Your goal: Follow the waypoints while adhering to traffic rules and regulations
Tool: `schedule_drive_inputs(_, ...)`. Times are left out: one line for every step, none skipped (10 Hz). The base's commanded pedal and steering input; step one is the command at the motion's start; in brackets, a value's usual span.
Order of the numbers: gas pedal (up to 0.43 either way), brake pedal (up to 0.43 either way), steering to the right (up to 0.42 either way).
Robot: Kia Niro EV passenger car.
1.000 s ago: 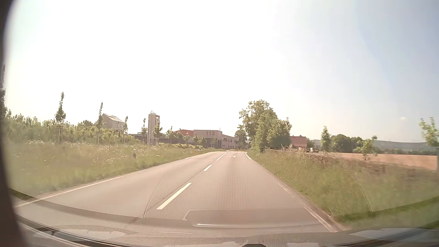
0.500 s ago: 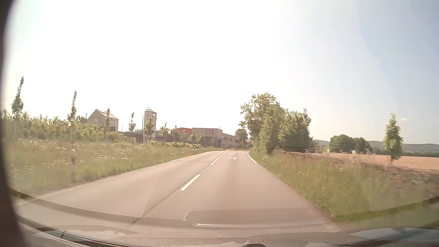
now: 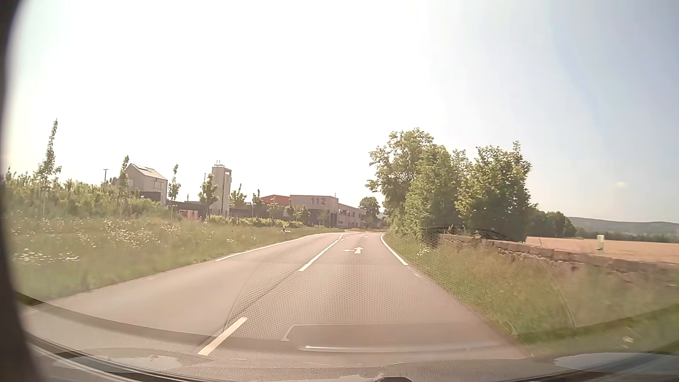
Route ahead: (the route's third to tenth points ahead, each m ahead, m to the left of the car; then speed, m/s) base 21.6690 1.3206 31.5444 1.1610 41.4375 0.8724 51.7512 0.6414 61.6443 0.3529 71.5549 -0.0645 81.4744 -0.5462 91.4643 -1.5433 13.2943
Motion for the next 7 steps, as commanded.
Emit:
schedule_drive_inputs(0.189,0.0,0.005)
schedule_drive_inputs(0.189,0.0,0.005)
schedule_drive_inputs(0.189,0.0,0.005)
schedule_drive_inputs(0.189,0.0,0.005)
schedule_drive_inputs(0.189,0.0,0.005)
schedule_drive_inputs(0.189,0.0,0.005)
schedule_drive_inputs(0.189,0.0,0.004)
